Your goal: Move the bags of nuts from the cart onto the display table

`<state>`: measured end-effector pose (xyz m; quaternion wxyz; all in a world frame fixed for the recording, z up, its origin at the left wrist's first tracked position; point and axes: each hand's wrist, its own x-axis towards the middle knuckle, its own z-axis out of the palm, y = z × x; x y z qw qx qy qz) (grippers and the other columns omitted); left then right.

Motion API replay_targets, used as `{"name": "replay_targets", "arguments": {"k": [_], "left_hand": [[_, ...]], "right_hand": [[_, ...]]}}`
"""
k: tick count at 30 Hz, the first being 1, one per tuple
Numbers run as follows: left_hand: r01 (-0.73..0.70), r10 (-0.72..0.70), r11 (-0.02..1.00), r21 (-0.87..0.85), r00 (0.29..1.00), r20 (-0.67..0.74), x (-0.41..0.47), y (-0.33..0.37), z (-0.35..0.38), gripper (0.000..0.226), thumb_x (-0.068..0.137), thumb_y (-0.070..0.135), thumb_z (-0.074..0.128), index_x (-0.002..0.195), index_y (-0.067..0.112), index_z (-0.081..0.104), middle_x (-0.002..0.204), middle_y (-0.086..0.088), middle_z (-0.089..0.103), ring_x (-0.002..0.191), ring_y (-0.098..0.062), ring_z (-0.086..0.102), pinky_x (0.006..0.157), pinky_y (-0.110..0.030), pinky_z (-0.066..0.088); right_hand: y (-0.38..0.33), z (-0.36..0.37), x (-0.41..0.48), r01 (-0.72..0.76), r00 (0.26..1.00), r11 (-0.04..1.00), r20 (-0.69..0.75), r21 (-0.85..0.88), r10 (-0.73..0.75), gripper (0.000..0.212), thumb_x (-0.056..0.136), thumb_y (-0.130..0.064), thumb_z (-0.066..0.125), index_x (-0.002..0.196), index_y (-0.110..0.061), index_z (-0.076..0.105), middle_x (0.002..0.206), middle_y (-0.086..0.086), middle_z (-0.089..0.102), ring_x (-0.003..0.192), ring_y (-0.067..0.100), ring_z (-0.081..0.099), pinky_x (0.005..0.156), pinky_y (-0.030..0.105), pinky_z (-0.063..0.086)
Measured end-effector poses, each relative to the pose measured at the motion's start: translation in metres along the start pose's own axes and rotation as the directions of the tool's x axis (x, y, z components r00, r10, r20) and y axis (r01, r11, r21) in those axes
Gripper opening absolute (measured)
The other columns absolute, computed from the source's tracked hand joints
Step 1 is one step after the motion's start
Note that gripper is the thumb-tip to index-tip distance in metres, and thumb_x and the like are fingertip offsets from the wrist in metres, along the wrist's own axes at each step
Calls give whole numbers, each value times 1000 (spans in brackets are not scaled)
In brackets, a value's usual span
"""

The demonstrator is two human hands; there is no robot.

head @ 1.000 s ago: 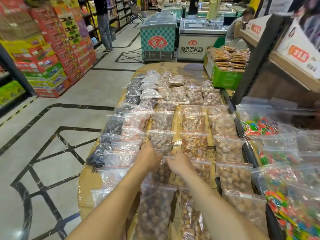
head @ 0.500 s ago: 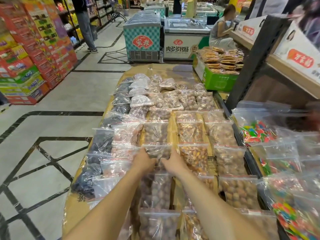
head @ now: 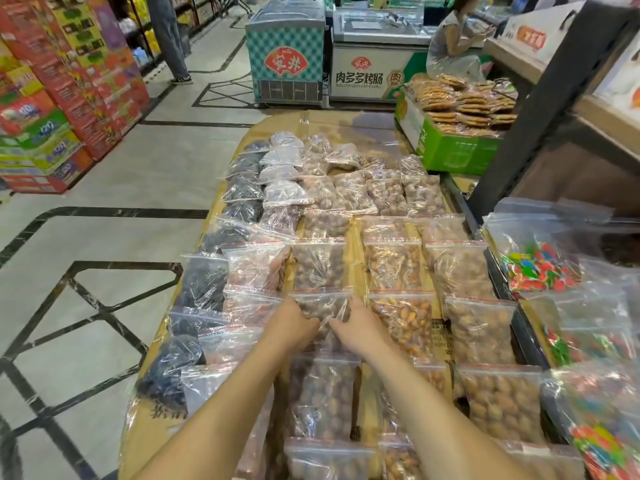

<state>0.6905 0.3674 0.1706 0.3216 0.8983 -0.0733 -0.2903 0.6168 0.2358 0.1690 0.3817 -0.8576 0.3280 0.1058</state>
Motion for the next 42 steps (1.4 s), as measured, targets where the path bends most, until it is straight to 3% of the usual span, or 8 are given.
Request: {"name": "replay_targets", "arguments": {"k": [3, 7, 9, 20, 27, 36, 38, 42], "left_hand": [[12, -15, 993, 120, 1000, 25, 10, 14, -12, 63, 90, 49, 71, 134, 6, 61, 119, -11, 73, 104, -27, 72, 84, -35, 56], [-38, 44, 996, 86, 997, -65, 26, 36, -31, 68, 93, 35, 66, 150, 4, 46, 151, -21, 49, 127, -37, 61, 106, -49, 54], [-98, 103, 994, 55, 990, -96, 38, 41, -37, 67, 88, 38, 65, 145, 6, 50, 149, -19, 53, 126, -38, 61, 105, -53, 55], [-117, 121, 990, 78, 992, -47, 83, 39, -33, 45, 99, 16, 63, 140, 2, 49, 111, -8, 65, 106, -30, 63, 94, -39, 53], [-115, 123, 986, 117, 991, -61, 102, 33, -27, 26, 94, 21, 71, 109, 19, 50, 107, -2, 67, 94, -22, 62, 82, -35, 51], [-179, 183, 979, 95, 983, -32, 89, 34, -30, 25, 93, 24, 71, 111, 18, 55, 106, 0, 67, 92, -18, 65, 82, -37, 56], [-206, 209, 975, 83, 977, -28, 81, 35, -35, 29, 94, 26, 71, 117, 15, 58, 114, -2, 68, 98, -19, 67, 91, -41, 58], [-246, 247, 968, 41, 968, -36, 61, 38, -44, 51, 97, 20, 69, 143, 9, 50, 117, -5, 70, 100, -23, 72, 88, -41, 61]], "right_hand": [[-9, -11, 11, -1, 999, 998, -38, -65, -2, 67, 107, -36, 59, 163, -12, 31, 136, 7, 65, 108, 27, 69, 75, 31, 53], [-23, -23, 33, 21, 997, 998, -75, -53, -25, 65, 106, -34, 57, 163, -12, 34, 131, 7, 66, 110, 27, 66, 87, 37, 56], [-29, -27, 44, 41, 997, 997, -69, -64, -46, 58, 107, -34, 56, 158, -12, 43, 120, 5, 68, 99, 24, 67, 77, 32, 52], [-50, -18, 92, -60, 998, 998, 25, 9, 59, 72, 104, -40, 57, 164, -10, 33, 150, 12, 59, 129, 34, 65, 100, 43, 53], [-47, -17, 95, 9, 1000, 1000, 6, 18, -9, 80, 106, -36, 62, 172, -20, 18, 164, 4, 48, 137, 26, 58, 107, 40, 52], [-50, -20, 86, 44, 999, 998, 10, 33, -44, 87, 104, -36, 64, 172, -19, 13, 173, 7, 34, 153, 30, 43, 123, 51, 41], [-54, -23, 76, 71, 997, 997, -10, 41, -71, 83, 104, -34, 65, 171, -18, 18, 167, 10, 42, 145, 30, 52, 118, 51, 46], [-54, -30, 52, 139, 989, 990, -56, -10, -140, 58, 104, -28, 64, 157, -17, 42, 135, 5, 60, 88, 9, 64, 73, 30, 57]]}}
